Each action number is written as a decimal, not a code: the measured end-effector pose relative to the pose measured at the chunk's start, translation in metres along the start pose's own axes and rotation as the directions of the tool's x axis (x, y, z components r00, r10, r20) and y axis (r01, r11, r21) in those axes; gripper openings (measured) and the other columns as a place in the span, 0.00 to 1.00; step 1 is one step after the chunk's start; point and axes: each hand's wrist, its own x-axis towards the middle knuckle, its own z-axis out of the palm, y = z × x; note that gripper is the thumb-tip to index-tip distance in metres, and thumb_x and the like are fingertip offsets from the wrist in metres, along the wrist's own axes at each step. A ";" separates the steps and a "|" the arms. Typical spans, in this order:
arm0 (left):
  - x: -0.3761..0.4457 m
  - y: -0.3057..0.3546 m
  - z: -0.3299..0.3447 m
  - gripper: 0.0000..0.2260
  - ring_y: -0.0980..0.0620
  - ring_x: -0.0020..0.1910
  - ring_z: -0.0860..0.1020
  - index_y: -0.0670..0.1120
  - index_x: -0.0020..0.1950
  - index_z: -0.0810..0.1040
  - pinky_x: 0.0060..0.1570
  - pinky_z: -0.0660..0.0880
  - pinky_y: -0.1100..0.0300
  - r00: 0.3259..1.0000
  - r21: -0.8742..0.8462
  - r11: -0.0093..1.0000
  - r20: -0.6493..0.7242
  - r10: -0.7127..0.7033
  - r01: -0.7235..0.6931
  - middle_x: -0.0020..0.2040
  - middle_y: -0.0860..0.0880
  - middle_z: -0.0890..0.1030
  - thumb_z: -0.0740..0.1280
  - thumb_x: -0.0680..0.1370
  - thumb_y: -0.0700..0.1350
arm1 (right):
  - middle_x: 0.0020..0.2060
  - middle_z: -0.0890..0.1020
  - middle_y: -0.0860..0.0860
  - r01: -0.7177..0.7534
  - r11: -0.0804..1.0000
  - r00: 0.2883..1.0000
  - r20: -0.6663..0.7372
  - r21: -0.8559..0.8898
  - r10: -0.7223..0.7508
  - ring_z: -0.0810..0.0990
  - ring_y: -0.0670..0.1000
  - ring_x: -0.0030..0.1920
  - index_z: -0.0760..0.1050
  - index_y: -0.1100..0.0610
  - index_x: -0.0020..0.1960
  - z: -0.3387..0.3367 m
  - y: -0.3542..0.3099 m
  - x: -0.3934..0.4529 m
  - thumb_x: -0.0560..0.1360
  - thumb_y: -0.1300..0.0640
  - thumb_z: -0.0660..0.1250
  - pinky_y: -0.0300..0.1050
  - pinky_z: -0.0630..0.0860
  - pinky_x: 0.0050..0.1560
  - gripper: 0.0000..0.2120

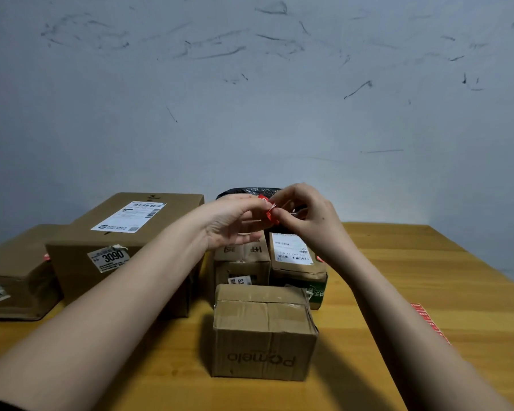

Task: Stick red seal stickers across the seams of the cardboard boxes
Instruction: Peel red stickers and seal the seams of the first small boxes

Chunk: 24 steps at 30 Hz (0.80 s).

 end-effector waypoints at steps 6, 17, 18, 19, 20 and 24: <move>0.031 0.022 0.001 0.05 0.57 0.36 0.81 0.48 0.43 0.76 0.45 0.75 0.62 0.999 0.023 0.999 0.006 -0.047 0.047 0.36 0.50 0.82 0.64 0.76 0.39 | 0.44 0.79 0.46 0.039 0.995 0.999 0.012 -0.089 -0.038 0.78 0.43 0.44 0.79 0.53 0.46 -0.013 0.015 0.039 0.73 0.59 0.72 0.36 0.74 0.44 0.03; 0.099 0.044 0.005 0.06 0.54 0.39 0.78 0.47 0.42 0.72 0.45 0.74 0.61 0.988 0.095 0.985 -0.056 -0.141 0.146 0.40 0.50 0.78 0.57 0.77 0.41 | 0.45 0.80 0.53 0.010 1.000 0.996 0.087 0.013 -0.011 0.79 0.42 0.46 0.79 0.55 0.41 -0.021 0.065 0.095 0.71 0.64 0.73 0.29 0.70 0.45 0.06; 0.105 0.044 0.005 0.06 0.54 0.38 0.78 0.47 0.42 0.72 0.44 0.74 0.61 0.986 0.092 0.983 -0.066 -0.153 0.159 0.39 0.50 0.78 0.57 0.77 0.41 | 0.45 0.81 0.53 -0.003 1.000 0.997 0.083 0.030 0.000 0.79 0.42 0.46 0.79 0.55 0.42 -0.020 0.072 0.097 0.71 0.64 0.73 0.30 0.71 0.45 0.05; 0.111 0.044 0.005 0.06 0.54 0.37 0.77 0.47 0.42 0.72 0.43 0.74 0.61 0.984 0.096 0.981 -0.074 -0.162 0.168 0.39 0.50 0.78 0.58 0.77 0.41 | 0.46 0.81 0.53 -0.013 0.999 0.997 0.079 0.037 0.010 0.79 0.42 0.46 0.79 0.56 0.42 -0.018 0.080 0.099 0.71 0.64 0.73 0.30 0.72 0.45 0.05; 0.117 0.043 0.005 0.05 0.54 0.37 0.78 0.47 0.42 0.72 0.43 0.74 0.60 0.983 0.104 0.979 -0.078 -0.167 0.175 0.39 0.50 0.78 0.58 0.77 0.42 | 0.47 0.81 0.53 -0.022 0.999 0.997 0.074 0.039 0.019 0.79 0.40 0.46 0.79 0.57 0.42 -0.017 0.087 0.100 0.71 0.65 0.72 0.30 0.72 0.45 0.04; 0.137 0.036 0.007 0.04 0.53 0.39 0.79 0.47 0.44 0.72 0.44 0.74 0.59 0.978 0.141 0.970 -0.096 -0.186 0.199 0.40 0.49 0.80 0.59 0.76 0.42 | 0.52 0.80 0.50 -0.064 0.993 0.998 0.028 0.097 0.062 0.79 0.38 0.47 0.78 0.59 0.43 -0.010 0.106 0.105 0.73 0.64 0.71 0.30 0.73 0.45 0.03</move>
